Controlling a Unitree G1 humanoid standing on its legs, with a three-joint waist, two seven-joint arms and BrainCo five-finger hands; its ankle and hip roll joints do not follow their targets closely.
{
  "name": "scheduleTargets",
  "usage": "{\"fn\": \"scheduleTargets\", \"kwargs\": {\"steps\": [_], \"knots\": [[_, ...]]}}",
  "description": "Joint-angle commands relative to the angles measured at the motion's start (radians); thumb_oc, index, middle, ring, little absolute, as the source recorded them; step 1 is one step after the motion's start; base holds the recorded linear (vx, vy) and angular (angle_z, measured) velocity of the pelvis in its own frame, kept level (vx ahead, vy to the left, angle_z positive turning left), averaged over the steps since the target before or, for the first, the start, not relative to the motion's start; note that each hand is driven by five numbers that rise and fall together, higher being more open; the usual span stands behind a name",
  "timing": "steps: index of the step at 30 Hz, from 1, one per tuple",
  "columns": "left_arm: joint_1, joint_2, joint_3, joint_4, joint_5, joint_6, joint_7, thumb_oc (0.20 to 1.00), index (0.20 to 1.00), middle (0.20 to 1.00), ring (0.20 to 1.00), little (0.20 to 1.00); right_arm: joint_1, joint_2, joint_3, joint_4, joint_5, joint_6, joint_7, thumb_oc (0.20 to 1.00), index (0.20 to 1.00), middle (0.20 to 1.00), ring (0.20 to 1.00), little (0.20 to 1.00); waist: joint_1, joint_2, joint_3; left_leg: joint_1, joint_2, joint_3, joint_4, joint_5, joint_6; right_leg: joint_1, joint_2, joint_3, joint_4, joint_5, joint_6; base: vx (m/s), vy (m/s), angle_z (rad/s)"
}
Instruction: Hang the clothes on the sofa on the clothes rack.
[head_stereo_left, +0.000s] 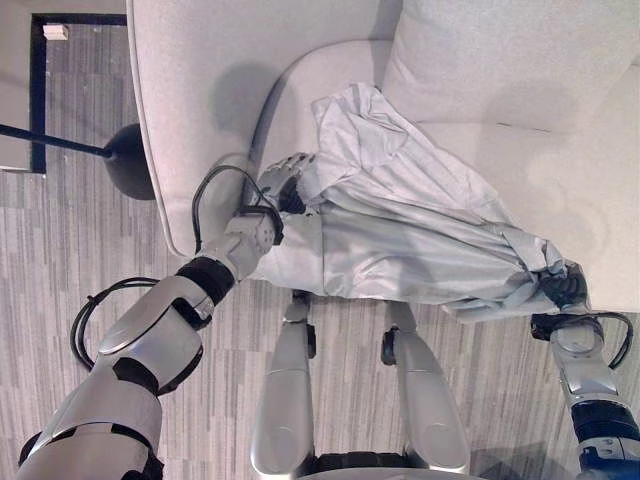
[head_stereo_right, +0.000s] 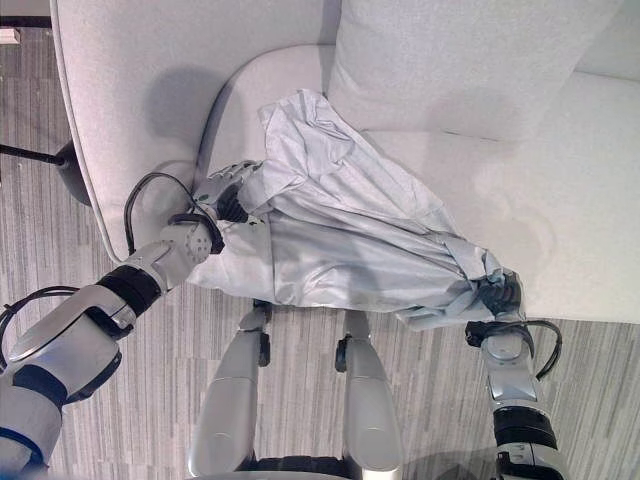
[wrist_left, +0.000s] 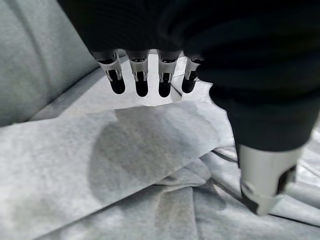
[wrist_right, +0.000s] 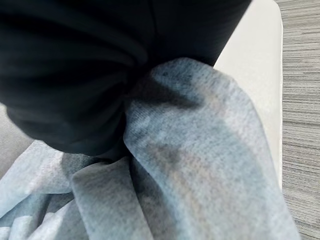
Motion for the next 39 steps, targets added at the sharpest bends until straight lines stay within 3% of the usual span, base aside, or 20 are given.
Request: {"fn": "scheduleTargets", "kwargs": {"steps": [1, 9, 16, 17, 18, 23, 28, 30, 35, 39], "knots": [[-0.028, -0.025, 0.01, 0.019, -0.004, -0.017, 0.015, 1.0, 1.0, 1.0, 1.0, 1.0, 0.067, -0.129, -0.102, -0.019, -0.002, -0.027, -0.048, 0.2, 0.2, 0.2, 0.2, 0.2, 0.02, 0.106, -0.012, 0.201, 0.074, 0.003, -0.297, 0.052, -0.001, 0.051, -0.027, -0.024, 0.001, -0.15, 0.004, 0.0, -0.018, 0.03], [-0.086, 0.007, -0.115, 0.111, 0.055, -0.02, 0.015, 1.0, 1.0, 1.0, 1.0, 1.0, 0.064, -0.13, -0.098, -0.064, 0.009, -0.034, -0.05, 0.2, 0.2, 0.2, 0.2, 0.2, 0.017, 0.099, -0.012, 0.187, 0.074, 0.0, -0.297, 0.054, -0.002, 0.034, -0.024, -0.019, 0.001, -0.146, 0.005, 0.0, 0.0, 0.0], [-0.083, 0.012, -0.113, 0.189, 0.106, -0.005, 0.064, 1.0, 1.0, 1.0, 1.0, 1.0, 0.097, -0.104, -0.11, -0.082, 0.021, -0.042, -0.056, 0.2, 0.2, 0.2, 0.2, 0.2, 0.009, 0.076, -0.012, 0.187, 0.076, 0.002, -0.297, 0.055, -0.003, 0.035, -0.024, -0.021, 0.001, -0.142, 0.006, 0.0, 0.0, 0.0], [-0.075, 0.002, -0.106, 0.213, 0.115, 0.001, 0.075, 0.881, 0.881, 0.881, 0.881, 0.881, 0.097, -0.096, -0.107, -0.088, 0.025, -0.042, -0.06, 0.2, 0.2, 0.2, 0.2, 0.2, 0.006, 0.069, -0.012, 0.185, 0.078, 0.002, -0.297, 0.056, -0.004, 0.032, -0.023, -0.02, 0.001, -0.142, 0.006, 0.0, 0.0, 0.0], [-0.072, -0.003, -0.104, 0.224, 0.118, 0.003, 0.081, 0.2, 0.2, 0.2, 0.2, 0.2, 0.096, -0.094, -0.104, -0.088, 0.026, -0.042, -0.061, 0.2, 0.2, 0.2, 0.2, 0.2, 0.005, 0.066, -0.012, 0.184, 0.078, 0.002, -0.297, 0.056, -0.004, 0.031, -0.024, -0.02, 0.001, -0.142, 0.006, -0.02, -0.032, 0.0], [-0.121, 0.0, -0.127, 0.339, 0.117, 0.006, 0.096, 0.2, 0.2, 0.2, 0.2, 0.2, 0.08, -0.097, -0.073, -0.124, 0.043, -0.05, -0.06, 0.2, 0.2, 0.2, 0.2, 0.2, -0.019, 0.038, -0.012, 0.186, 0.083, 0.007, -0.297, 0.057, -0.011, 0.03, -0.025, -0.017, 0.001, -0.137, 0.007, -0.01, -0.005, 0.0], [-0.112, 0.036, -0.045, 0.315, 0.086, 0.014, 0.127, 0.2, 0.2, 0.2, 0.2, 0.2, 0.1, -0.081, -0.086, -0.126, 0.04, -0.052, -0.059, 0.2, 0.2, 0.2, 0.2, 0.2, -0.022, 0.025, -0.012, 0.223, 0.083, 0.013, -0.297, 0.055, -0.014, 0.067, -0.023, -0.021, 0.001, -0.141, 0.006, 0.0, 0.0, 0.0], [-0.066, 0.079, 0.05, 0.217, 0.085, 0.019, 0.153, 0.2, 0.2, 0.2, 0.2, 0.2, 0.097, -0.066, -0.089, -0.121, 0.037, -0.048, -0.052, 0.2, 0.2, 0.2, 0.2, 0.2, -0.006, 0.028, -0.012, 0.274, 0.083, 0.016, -0.297, 0.058, -0.009, 0.12, -0.018, -0.03, 0.001, -0.152, 0.003, 0.0, 0.0, 0.0], [0.013, 0.125, 0.158, 0.089, 0.096, 0.03, 0.163, 0.2, 0.2, 0.2, 0.2, 0.2, 0.081, -0.064, -0.075, -0.135, 0.023, -0.047, -0.044, 0.2, 0.2, 0.2, 0.2, 0.2, 0.002, 0.035, -0.012, 0.333, 0.081, 0.02, -0.297, 0.059, 0.0, 0.178, -0.01, -0.036, 0.001, -0.168, 0.0, -0.01, 0.002, -0.01], [0.155, 0.21, 0.361, -0.132, 0.132, 0.033, 0.172, 0.2, 0.2, 0.2, 0.2, 0.2, 0.036, -0.092, -0.052, -0.164, 0.0, -0.051, -0.025, 0.2, 0.2, 0.2, 0.2, 0.2, 0.027, 0.027, -0.012, 0.452, 0.077, 0.02, -0.297, 0.072, 0.011, 0.296, -0.001, -0.039, 0.001, -0.173, -0.003, -0.01, 0.0, 0.05]]}}
